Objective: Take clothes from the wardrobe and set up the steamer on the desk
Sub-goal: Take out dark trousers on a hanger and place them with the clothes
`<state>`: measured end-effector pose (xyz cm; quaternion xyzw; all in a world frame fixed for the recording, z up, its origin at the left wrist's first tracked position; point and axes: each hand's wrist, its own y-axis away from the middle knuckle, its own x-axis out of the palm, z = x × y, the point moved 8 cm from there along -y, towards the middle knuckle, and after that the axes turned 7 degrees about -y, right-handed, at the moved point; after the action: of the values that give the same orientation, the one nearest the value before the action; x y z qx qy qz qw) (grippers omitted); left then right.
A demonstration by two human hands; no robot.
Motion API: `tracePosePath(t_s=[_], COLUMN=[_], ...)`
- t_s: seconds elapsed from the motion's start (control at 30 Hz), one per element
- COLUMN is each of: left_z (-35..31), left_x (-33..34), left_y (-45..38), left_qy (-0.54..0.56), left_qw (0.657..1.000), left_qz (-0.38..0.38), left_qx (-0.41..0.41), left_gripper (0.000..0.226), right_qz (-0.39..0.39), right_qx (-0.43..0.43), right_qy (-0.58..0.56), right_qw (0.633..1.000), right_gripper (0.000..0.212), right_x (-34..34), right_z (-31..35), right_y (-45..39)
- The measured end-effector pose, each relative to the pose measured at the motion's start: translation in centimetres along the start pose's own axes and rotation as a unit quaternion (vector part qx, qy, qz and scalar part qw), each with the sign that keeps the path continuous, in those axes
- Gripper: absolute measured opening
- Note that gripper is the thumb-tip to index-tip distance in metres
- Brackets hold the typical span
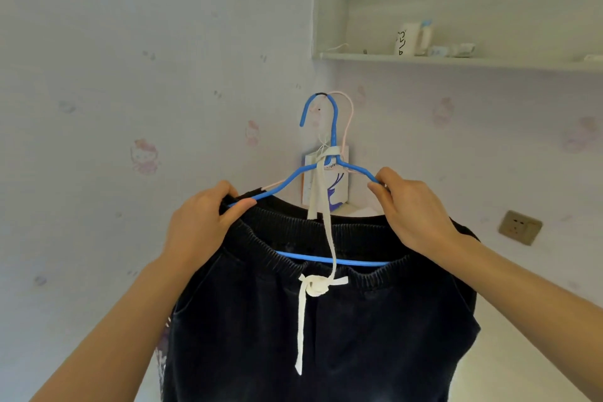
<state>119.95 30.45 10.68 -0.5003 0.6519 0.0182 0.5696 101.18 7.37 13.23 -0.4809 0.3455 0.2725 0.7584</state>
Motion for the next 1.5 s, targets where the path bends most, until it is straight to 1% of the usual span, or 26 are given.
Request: tracePosePath(t_s=[0.13, 0.33, 0.4, 0.53, 0.67, 0.73, 0.77, 0.87, 0.93, 1.07, 1.1, 1.17, 1.27, 1.4, 1.5], left_z=[-0.1, 0.7, 1.4, 3.6, 7.0, 8.9, 10.2, 14.6, 17.1, 21.6, 22.7, 23.8, 24.5, 25.1, 25.4], left_x=[3.0, 6.0, 7.2, 10.8, 16.2, 19.0, 20.5, 25.6, 29.1, 35.2, 36.3, 37.7, 38.3, 38.9, 39.4], left_y=[-5.1, -12.7, -15.2, -19.2, -20.5, -20.2, -19.9, -18.2, -16.2, -10.5, -9.1, -7.5, -7.5, -8.1, -8.7], left_qy=[-0.001, -0.013, -0.017, 0.000, 0.101, 0.169, 0.204, 0.285, 0.302, 0.330, 0.322, 0.291, 0.242, 0.180, 0.132], left_qw=[1.000, 0.999, 0.998, 0.997, 0.986, 0.971, 0.958, 0.900, 0.870, 0.815, 0.811, 0.826, 0.874, 0.915, 0.934], left_qz=[0.011, -0.012, -0.009, 0.038, 0.086, 0.108, 0.127, 0.215, 0.260, 0.312, 0.323, 0.323, 0.267, 0.209, 0.193], left_qx=[-0.020, -0.050, -0.055, -0.064, -0.102, -0.133, -0.158, -0.249, -0.289, -0.361, -0.367, -0.358, -0.326, -0.294, -0.272], left_gripper=[0.030, 0.031, 0.032, 0.034, 0.030, 0.031, 0.034, 0.052, 0.053, 0.052, 0.049, 0.037, 0.023, 0.019, 0.022], right_qz=[0.013, 0.004, 0.008, 0.024, 0.044, 0.055, 0.060, 0.089, 0.106, 0.140, 0.147, 0.163, 0.181, 0.199, 0.203], right_qx=[0.000, -0.021, -0.019, -0.012, 0.013, 0.026, 0.030, 0.053, 0.063, 0.080, 0.086, 0.095, 0.090, 0.102, 0.108], right_qy=[-0.001, -0.009, -0.019, -0.033, -0.037, -0.032, -0.028, -0.027, -0.026, -0.015, -0.017, -0.013, -0.008, -0.012, -0.001], right_qw=[1.000, 1.000, 1.000, 0.999, 0.998, 0.998, 0.997, 0.994, 0.992, 0.987, 0.985, 0.982, 0.979, 0.975, 0.973], right_gripper=[0.022, 0.025, 0.025, 0.026, 0.029, 0.030, 0.029, 0.027, 0.026, 0.031, 0.032, 0.031, 0.027, 0.021, 0.026], right_x=[2.0, 5.0, 6.5, 10.5, 15.9, 18.6, 19.9, 24.2, 27.0, 32.2, 33.5, 35.8, 38.8, 41.9, 43.6], right_z=[-3.2, -7.2, -8.3, -10.4, -13.0, -14.4, -15.0, -17.1, -18.3, -20.5, -21.1, -22.1, -22.7, -23.7, -24.9], right_y=[-5.2, -13.5, -16.1, -19.8, -21.6, -21.9, -22.0, -22.3, -22.4, -22.1, -21.8, -21.4, -20.8, -20.6, -20.7])
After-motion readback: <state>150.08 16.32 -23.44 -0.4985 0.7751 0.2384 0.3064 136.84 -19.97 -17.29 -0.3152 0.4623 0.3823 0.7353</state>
